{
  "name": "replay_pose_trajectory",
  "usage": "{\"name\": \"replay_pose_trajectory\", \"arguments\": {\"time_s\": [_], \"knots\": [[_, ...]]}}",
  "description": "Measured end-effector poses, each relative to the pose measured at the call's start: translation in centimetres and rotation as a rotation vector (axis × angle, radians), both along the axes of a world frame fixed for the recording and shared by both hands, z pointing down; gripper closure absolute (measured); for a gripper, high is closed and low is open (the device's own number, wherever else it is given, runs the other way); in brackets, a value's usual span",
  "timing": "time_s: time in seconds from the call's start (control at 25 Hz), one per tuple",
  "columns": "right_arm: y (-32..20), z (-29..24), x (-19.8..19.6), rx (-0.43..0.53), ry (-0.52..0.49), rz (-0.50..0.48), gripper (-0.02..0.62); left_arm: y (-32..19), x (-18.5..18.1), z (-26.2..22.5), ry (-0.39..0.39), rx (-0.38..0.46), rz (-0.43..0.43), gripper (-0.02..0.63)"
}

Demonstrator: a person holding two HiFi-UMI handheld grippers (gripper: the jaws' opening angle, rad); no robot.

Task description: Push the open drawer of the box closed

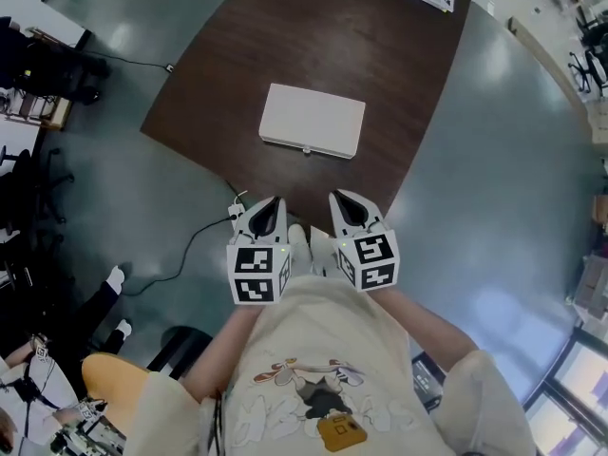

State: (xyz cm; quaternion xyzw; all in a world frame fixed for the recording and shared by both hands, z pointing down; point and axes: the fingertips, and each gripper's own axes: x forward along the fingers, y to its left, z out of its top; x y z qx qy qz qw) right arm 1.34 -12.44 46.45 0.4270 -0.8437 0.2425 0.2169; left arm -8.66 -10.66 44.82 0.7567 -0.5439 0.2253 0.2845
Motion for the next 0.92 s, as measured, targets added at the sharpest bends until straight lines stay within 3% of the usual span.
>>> {"name": "replay_pose_trajectory", "arguments": {"time_s": [0.44,0.92], "knots": [[4.9,-5.8,2.5,0.036,-0.048,-0.049,0.591,5.6,0.6,-5.1,0.047,0.041,-0.031,0.6],[8.7,-6.2,2.3,0.008,-0.047,-0.089,0.591,7.6,0.5,-5.7,0.057,0.048,-0.017,0.6]]}}
